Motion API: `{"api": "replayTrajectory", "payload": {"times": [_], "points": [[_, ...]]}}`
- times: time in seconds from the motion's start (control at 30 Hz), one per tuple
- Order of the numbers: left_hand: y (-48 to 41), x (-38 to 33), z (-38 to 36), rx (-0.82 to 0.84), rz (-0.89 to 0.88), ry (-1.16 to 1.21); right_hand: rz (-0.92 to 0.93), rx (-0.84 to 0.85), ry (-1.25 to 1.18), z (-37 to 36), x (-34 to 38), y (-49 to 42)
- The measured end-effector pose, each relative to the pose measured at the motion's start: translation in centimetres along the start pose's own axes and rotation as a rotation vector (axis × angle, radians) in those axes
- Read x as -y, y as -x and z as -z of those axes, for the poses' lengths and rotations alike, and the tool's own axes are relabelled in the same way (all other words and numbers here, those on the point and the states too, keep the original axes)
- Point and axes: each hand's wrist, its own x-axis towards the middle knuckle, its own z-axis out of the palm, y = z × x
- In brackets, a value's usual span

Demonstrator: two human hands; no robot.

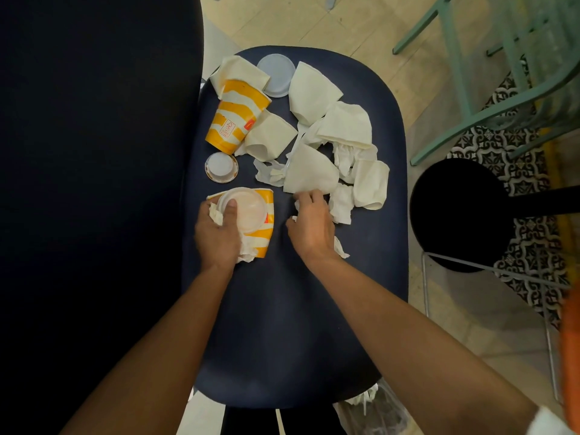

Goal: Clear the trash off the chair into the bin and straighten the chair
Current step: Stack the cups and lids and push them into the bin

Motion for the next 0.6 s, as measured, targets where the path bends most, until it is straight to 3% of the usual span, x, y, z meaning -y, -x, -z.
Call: {"api": "replayTrajectory", "payload": {"times": [0.23,0.6], "points": [[-0.2,-0.2,-0.1,0.014,-0.005,0.005,-0.151,0.01,-0.045,-0.3,-0.5,-1.2],[0.6,0.0,0.1,0.035,-0.001,-0.01,-0.131,0.13,0.02,0.1,-0.8,-1.0]]}}
